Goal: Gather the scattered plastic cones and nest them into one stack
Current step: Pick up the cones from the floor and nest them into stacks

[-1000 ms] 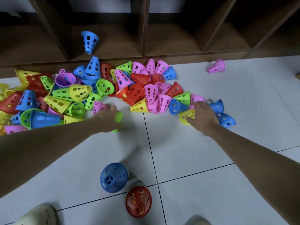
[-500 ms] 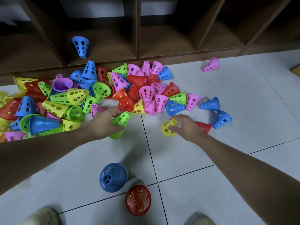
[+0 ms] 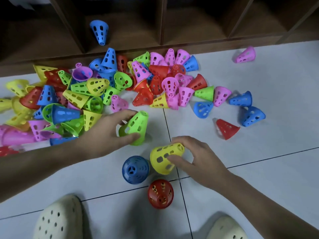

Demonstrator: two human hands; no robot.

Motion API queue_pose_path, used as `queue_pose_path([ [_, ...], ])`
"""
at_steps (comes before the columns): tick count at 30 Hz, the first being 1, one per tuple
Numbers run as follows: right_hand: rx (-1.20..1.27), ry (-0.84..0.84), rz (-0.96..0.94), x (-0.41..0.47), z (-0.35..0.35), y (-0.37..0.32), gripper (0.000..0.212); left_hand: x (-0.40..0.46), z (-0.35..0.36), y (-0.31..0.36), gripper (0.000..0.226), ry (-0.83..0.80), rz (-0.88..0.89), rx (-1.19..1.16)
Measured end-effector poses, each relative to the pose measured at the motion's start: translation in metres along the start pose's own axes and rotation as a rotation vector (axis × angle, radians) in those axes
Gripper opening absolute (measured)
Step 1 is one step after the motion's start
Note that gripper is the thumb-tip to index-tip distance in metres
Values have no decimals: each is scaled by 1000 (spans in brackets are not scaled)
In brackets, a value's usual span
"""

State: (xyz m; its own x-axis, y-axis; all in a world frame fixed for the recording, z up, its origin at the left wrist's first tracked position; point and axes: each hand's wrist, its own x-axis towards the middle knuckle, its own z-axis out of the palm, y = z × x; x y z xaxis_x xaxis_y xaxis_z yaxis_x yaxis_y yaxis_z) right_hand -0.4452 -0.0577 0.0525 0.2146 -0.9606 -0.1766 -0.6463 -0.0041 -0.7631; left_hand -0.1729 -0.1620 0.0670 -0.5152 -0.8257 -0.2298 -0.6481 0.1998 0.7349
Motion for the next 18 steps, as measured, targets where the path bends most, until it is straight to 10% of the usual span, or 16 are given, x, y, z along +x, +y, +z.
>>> queue_pose_path([
  [18,-77,-75,-244,-39,11,-23,42,-58,4,3,50,-167,226,-36],
])
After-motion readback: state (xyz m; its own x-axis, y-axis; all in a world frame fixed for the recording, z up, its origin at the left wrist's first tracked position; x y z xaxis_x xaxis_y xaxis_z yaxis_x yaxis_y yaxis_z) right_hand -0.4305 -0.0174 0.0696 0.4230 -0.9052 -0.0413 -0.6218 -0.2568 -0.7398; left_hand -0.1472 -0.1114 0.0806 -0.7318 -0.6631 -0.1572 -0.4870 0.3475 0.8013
